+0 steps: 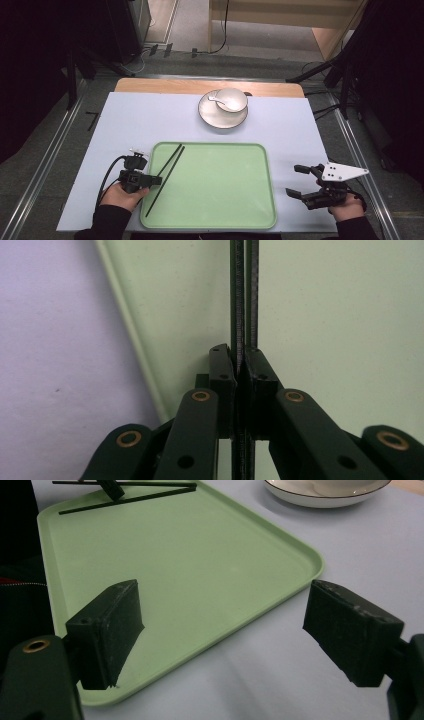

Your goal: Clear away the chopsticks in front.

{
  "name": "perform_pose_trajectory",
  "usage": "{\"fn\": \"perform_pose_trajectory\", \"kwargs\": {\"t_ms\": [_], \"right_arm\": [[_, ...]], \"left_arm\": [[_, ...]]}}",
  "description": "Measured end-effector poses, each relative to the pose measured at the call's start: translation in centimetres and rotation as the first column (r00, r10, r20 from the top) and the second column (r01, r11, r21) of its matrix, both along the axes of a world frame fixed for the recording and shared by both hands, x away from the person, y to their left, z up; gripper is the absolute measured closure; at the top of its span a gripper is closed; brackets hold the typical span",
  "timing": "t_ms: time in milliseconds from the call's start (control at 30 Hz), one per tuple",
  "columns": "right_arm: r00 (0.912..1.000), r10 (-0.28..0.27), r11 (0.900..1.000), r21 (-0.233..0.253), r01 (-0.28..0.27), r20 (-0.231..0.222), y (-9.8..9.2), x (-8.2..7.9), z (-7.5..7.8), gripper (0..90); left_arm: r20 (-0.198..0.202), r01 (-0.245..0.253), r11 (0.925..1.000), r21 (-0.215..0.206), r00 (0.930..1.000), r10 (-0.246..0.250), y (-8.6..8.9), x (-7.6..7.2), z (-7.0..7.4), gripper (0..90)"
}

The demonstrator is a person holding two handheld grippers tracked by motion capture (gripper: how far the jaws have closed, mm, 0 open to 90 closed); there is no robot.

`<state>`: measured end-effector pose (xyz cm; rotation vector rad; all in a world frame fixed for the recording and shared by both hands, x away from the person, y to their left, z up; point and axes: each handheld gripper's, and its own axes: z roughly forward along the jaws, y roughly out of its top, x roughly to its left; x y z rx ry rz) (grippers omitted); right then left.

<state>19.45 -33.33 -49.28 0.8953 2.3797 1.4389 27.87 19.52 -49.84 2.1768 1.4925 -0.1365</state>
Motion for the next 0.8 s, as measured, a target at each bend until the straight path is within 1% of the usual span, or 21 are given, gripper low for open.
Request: {"fn": "perform_pose_trajectory", "kwargs": {"t_ms": [67, 200, 300, 367, 433, 533, 567, 600, 633, 667, 700, 800], "right_arm": [[1.0, 0.0, 1.0, 0.0, 0.0, 0.001, 0.0, 0.0, 0.0, 16.3], [1.0, 0.0, 1.0, -0.001, 0.0, 0.0, 0.0, 0.0, 0.0, 16.3], [1.0, 0.0, 1.0, -0.002, 0.0, 0.0, 0.0, 0.0, 0.0, 16.3], [1.0, 0.0, 1.0, 0.002, 0.0, 0.0, 0.0, 0.0, 0.0, 16.3], [1.0, 0.0, 1.0, 0.001, 0.0, 0.001, 0.0, 0.0, 0.0, 16.3], [1.0, -0.001, 1.0, 0.001, 0.001, 0.0, 0.0, 0.0, 0.0, 16.3], [1.0, 0.0, 1.0, 0.001, 0.0, 0.0, 0.0, 0.0, 0.0, 16.3], [1.0, -0.001, 1.0, 0.004, 0.001, -0.001, 0.0, 0.0, 0.0, 16.3], [1.0, 0.0, 1.0, 0.006, 0.0, -0.002, 0.0, 0.0, 0.0, 16.3], [1.0, -0.002, 1.0, 0.006, 0.002, -0.005, 0.0, 0.0, 0.0, 16.3], [1.0, -0.001, 1.0, 0.007, 0.001, -0.005, 0.0, 0.0, 0.0, 16.3], [1.0, 0.0, 1.0, 0.008, 0.0, -0.007, 0.0, 0.0, 0.0, 16.3]], "left_arm": [[0.001, -0.002, 1.0, -0.005, 1.0, 0.002, -0.2, -0.1, 0.0, 83.3], [0.004, 0.011, 0.9999, -0.003, 0.9999, -0.011, -0.5, -0.2, 0.1, 80.4], [0.001, 0.018, 0.9998, -0.013, 0.9998, -0.018, -0.4, -0.1, 0.1, 77.2], [0.007, 0.034, 0.9991, -0.025, 0.9994, -0.034, -0.2, -0.1, 0.2, 72.6], [0.017, 0.035, 0.9982, -0.048, 0.9993, -0.035, 0.1, 0.0, 0.4, 66.5], [0.057, 0.054, 0.9962, -0.069, 0.9971, -0.05, 0.7, 0.2, 0.8, 58.2], [0.074, 0.065, 0.9947, -0.08, 0.9955, -0.059, 1.0, 0.2, 1.0, 55.4], [0.1, 0.075, 0.9931, -0.09, 0.9928, -0.066, 1.3, 0.2, 1.1, 51.5], [0.115, 0.091, 0.9904, -0.104, 0.9903, -0.079, 1.6, 0.3, 1.1, 47.6], [0.121, 0.106, 0.9891, -0.103, 0.9883, -0.093, 1.8, 0.3, 1.2, 44.0], [0.136, 0.115, 0.9889, -0.095, 0.9854, -0.101, 2.1, 0.3, 1.3, 43.4], [0.174, 0.153, 0.9837, -0.094, 0.9754, -0.135, 3.0, 0.4, 1.4, 38.3]]}}
